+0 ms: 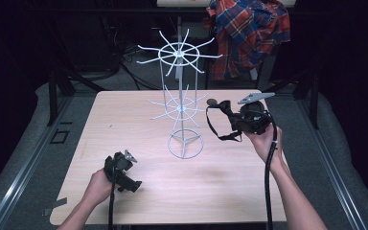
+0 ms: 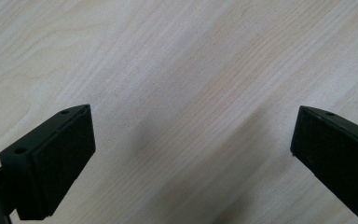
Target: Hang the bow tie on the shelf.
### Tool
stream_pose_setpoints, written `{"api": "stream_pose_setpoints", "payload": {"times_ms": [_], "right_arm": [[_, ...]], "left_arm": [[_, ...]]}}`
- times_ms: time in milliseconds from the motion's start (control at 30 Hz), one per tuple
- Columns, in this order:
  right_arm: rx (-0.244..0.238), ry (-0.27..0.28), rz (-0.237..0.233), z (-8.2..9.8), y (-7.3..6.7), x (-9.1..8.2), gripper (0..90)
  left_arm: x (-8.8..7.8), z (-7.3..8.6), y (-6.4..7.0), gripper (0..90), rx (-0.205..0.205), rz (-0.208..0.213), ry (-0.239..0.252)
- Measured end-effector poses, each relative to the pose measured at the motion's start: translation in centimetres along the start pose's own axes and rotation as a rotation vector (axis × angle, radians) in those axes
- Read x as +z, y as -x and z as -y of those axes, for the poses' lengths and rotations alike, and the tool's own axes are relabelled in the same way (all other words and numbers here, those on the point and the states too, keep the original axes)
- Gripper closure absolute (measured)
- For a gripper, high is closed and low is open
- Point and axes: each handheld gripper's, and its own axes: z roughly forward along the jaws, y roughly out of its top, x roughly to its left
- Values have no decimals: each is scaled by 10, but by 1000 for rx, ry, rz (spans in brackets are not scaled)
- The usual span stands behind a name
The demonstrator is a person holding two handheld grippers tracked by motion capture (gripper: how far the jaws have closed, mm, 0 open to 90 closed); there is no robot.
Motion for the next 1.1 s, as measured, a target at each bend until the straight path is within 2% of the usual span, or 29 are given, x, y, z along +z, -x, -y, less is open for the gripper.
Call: {"api": "stream_pose_setpoints", "payload": {"times_ms": [400, 733, 1100], "right_arm": [[19, -13, -11, 1, -1, 14, 764], [18, -29, -16, 1, -3, 21, 764], [27, -3, -17, -1, -1, 21, 763]], "left_arm": [[0, 0, 0, 0, 3, -2, 1], [-1, 0, 0, 0, 5, -3, 2], [0, 0, 0, 0, 0, 3, 1]]}}
